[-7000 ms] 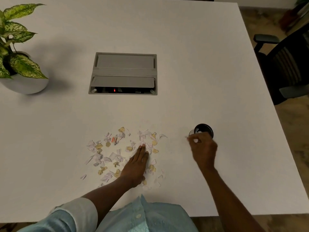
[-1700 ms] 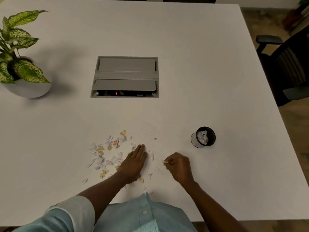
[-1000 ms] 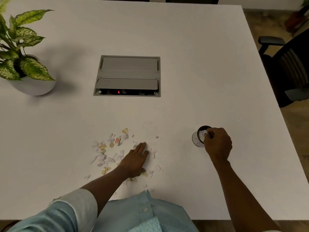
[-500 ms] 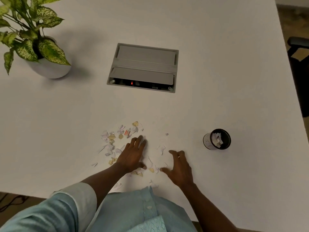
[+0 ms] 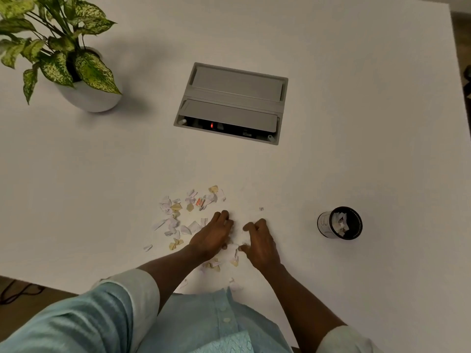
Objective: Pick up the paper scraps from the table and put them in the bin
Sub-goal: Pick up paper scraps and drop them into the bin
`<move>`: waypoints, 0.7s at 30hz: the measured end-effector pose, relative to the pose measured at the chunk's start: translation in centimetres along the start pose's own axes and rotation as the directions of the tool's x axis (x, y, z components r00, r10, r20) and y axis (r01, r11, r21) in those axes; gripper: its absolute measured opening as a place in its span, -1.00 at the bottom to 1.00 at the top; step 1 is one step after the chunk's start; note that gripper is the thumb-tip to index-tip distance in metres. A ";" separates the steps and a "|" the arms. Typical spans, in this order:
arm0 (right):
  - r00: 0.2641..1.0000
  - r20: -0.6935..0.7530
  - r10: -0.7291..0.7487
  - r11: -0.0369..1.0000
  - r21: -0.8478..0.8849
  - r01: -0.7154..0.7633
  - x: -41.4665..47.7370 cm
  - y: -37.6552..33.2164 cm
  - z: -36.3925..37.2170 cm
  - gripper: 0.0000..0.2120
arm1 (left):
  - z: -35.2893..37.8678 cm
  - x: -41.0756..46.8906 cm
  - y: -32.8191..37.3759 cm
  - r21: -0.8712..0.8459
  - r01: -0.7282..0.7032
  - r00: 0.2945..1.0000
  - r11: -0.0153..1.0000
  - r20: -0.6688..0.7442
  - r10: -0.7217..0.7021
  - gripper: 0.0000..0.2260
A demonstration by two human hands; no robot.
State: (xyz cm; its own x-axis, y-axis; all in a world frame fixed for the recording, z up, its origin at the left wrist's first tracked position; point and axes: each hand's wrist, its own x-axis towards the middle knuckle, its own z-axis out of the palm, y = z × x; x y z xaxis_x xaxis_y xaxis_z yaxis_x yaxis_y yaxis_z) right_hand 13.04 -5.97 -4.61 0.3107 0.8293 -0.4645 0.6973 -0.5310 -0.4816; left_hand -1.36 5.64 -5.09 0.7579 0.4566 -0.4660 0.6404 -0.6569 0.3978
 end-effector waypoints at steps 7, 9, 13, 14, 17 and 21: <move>1.000 -0.016 -0.017 0.999 0.046 0.017 0.7 0.8 -0.3 -0.92 | 0.9 -0.8 -0.2 0.079 -0.063 0.998 0.995 -0.021 0.065 -0.80; 0.999 -0.038 0.031 0.995 0.097 -0.027 0.4 1.0 -0.3 -0.90 | 0.9 -0.8 -0.2 0.039 -0.060 0.997 0.997 -0.047 0.062 -0.81; 0.981 -0.112 0.160 0.964 0.230 -0.131 -0.8 2.1 -0.5 -0.93 | 0.7 -0.4 0.6 -0.096 -0.018 0.992 0.995 -0.124 0.006 -0.87; 0.971 -0.144 0.191 0.949 0.280 -0.145 -1.2 2.4 -0.7 -0.93 | 0.6 -0.2 1.1 -0.134 -0.012 0.989 0.991 -0.146 -0.008 -0.88; 0.918 -0.258 0.301 0.871 0.466 -0.154 -2.6 3.5 -1.8 -0.91 | -0.1 0.7 3.6 -0.225 -0.039 0.975 0.974 -0.221 -0.012 -0.92; 0.793 -0.440 0.422 0.809 0.578 -0.110 -4.5 5.5 -5.0 -0.84 | -2.1 3.1 8.6 -0.333 -0.096 0.952 0.938 -0.307 -0.011 -0.93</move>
State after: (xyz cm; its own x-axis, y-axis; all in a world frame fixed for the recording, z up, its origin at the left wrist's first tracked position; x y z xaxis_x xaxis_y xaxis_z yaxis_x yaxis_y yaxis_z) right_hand 18.68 -11.71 -1.48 0.8248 0.5097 -0.2448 0.1565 -0.6217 -0.7674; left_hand 6.75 2.64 -1.38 0.7523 0.6259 -0.2058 0.5694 -0.4606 0.6809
